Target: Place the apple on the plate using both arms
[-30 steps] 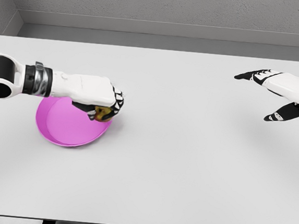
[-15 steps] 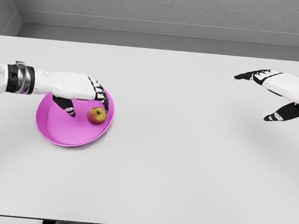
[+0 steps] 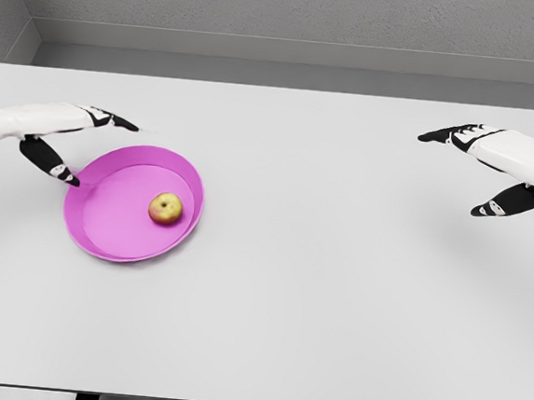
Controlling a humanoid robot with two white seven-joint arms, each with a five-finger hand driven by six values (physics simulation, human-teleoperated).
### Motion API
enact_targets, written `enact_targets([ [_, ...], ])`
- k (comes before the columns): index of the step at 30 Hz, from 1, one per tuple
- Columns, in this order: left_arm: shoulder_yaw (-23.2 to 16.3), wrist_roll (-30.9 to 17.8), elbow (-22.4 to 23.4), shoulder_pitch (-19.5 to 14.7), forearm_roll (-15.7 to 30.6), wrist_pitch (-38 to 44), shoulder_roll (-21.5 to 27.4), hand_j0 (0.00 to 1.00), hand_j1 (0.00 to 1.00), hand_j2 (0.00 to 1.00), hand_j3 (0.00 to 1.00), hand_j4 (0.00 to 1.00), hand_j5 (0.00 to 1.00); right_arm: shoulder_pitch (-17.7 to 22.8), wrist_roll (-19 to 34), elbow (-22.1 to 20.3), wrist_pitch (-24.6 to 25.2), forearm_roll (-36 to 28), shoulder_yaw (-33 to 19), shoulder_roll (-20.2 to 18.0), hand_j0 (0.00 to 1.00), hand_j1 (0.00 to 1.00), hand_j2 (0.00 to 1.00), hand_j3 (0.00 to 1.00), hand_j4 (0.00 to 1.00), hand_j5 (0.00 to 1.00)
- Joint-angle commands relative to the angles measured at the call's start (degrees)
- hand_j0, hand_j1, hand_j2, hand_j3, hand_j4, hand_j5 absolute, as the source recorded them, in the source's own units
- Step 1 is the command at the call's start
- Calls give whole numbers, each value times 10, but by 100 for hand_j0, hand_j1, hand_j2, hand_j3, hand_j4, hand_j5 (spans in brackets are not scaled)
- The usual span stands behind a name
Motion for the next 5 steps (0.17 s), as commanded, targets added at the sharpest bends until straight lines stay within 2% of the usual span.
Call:
enact_targets([
  [1,5,0,19,0,10,1,3,100,100,100,100,100,100,0,0,0,1,-2,0,-1,100,100,100,100,100,100],
  [5,5,0,19,0,9,1,3,100,100,100,100,100,100,0,0,0,1,-2,0,-1,100,100,100,100,100,100],
])
